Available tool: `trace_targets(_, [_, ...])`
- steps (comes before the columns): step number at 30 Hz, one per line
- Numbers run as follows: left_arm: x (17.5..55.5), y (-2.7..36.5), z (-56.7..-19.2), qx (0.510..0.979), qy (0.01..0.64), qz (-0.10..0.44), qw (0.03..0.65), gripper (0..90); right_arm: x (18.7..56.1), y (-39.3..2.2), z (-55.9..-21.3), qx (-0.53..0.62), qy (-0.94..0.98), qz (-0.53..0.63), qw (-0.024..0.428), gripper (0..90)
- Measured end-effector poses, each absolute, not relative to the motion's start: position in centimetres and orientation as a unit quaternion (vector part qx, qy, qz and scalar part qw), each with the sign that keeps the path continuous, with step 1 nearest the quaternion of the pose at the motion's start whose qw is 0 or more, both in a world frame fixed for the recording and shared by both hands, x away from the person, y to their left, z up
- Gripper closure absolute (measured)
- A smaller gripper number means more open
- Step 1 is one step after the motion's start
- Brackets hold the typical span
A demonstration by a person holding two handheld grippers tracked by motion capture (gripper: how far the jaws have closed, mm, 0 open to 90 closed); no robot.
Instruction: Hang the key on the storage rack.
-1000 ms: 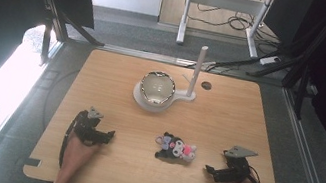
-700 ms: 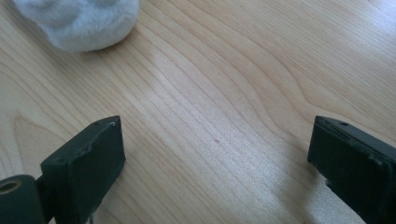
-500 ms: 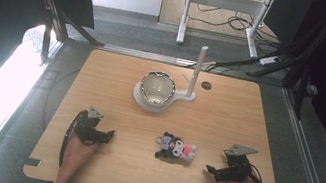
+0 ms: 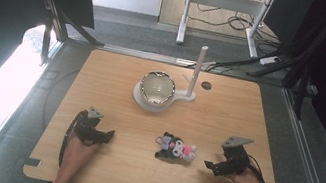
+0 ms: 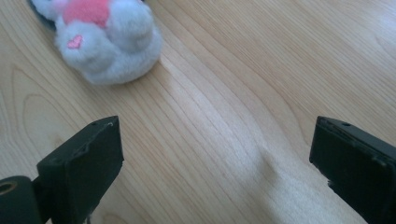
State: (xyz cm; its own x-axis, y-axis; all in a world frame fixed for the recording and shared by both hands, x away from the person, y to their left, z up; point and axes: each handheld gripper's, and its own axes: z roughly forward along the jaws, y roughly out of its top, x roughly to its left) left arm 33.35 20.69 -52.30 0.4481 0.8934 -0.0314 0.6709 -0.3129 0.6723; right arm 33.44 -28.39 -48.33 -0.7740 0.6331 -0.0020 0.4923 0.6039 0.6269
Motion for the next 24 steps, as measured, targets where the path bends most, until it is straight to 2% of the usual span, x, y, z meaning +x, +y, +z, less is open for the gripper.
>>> trace_targets(11, [33.4, 20.7, -52.3, 0.791, 0.495, 0.177, 0.315, 5.9, 34.8, -26.2, -47.3, 0.285, 0.912, 0.275, 0.104, 4.2])
trace_targets(24, [33.4, 20.7, -52.3, 0.791, 0.495, 0.177, 0.315, 5.9, 35.7, -21.4, -46.3, 0.219, 0.95, 0.215, 0.061, 6.5])
